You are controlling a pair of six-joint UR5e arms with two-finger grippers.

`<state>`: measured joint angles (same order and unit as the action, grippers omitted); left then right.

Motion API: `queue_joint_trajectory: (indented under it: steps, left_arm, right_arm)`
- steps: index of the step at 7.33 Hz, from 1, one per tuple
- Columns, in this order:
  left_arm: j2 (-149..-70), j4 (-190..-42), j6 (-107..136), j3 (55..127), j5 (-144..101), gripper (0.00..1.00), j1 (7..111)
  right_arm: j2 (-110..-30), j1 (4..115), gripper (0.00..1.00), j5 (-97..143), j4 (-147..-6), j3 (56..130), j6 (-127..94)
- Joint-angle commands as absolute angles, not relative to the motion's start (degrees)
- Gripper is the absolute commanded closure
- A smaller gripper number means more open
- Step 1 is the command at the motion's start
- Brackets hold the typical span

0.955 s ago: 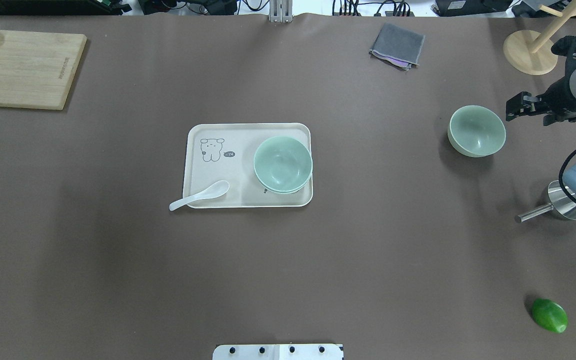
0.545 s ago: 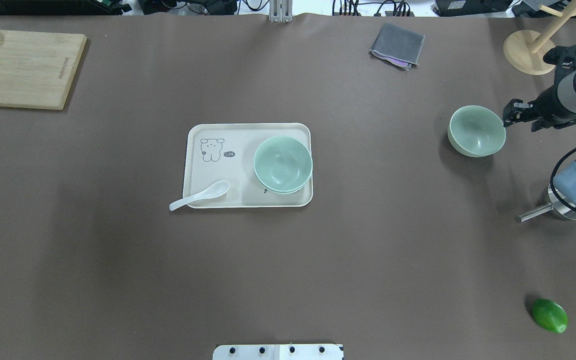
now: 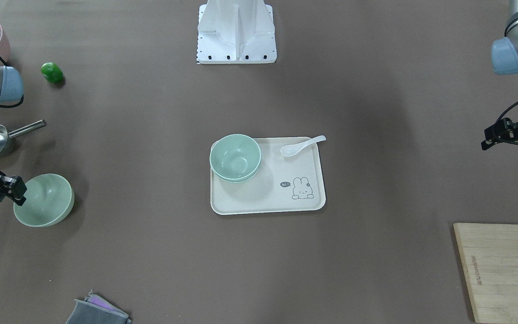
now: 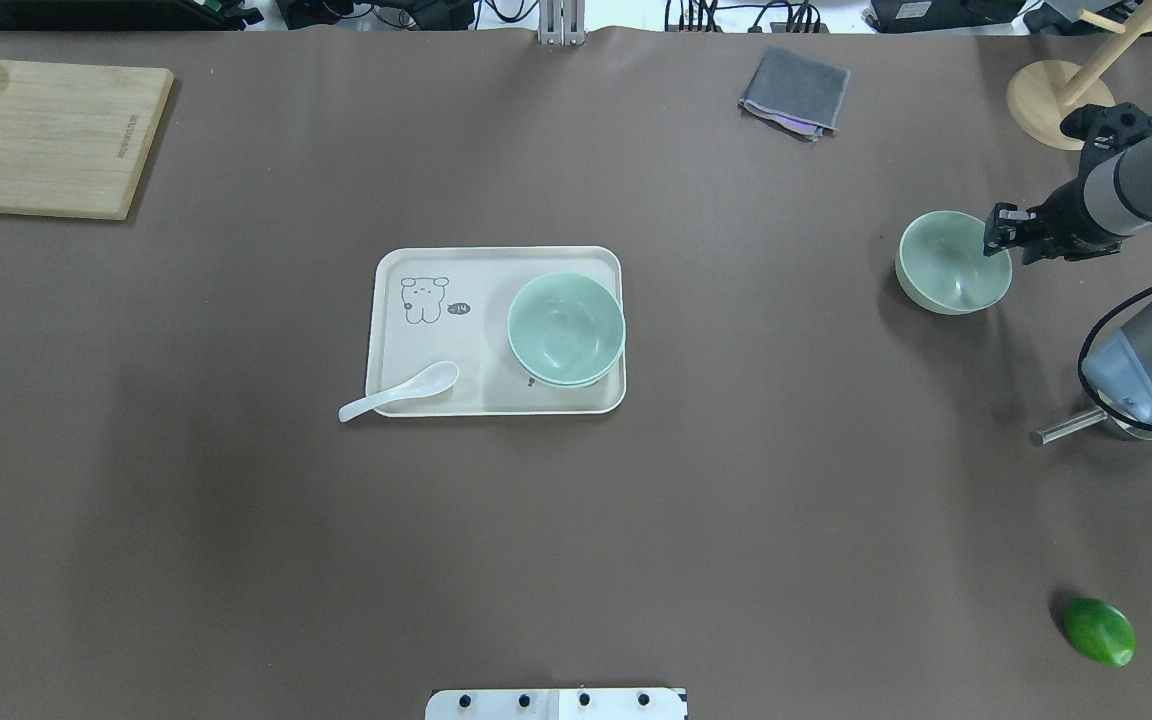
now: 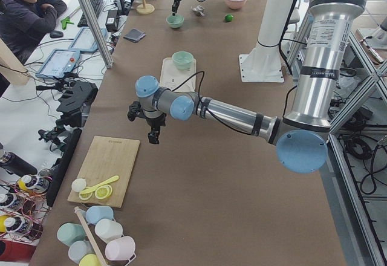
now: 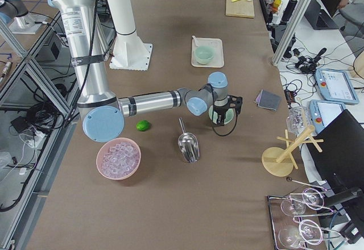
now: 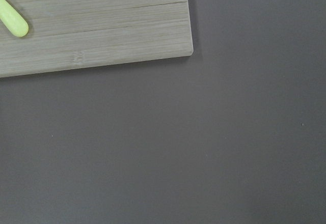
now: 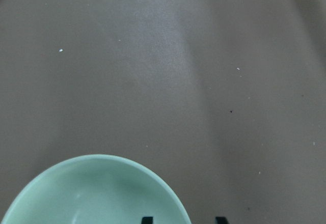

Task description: Stack green bowls together

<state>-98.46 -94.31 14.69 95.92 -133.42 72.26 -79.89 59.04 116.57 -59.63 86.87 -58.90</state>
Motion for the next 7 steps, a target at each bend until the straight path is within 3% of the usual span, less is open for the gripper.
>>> queue_joint_trajectory:
  steps: [1,7]
  left_arm:
    - [-98.53,-94.31,14.68,95.98,-133.42,0.01,72.25]
    - [-98.44,-94.31,14.68,95.98,-133.42,0.01,72.25]
  right_arm:
    - [-80.33,58.89,0.61,116.89,-59.59,86.84,-59.06]
    - [-81.3,57.66,0.68,116.81,-59.68,87.1,-59.33]
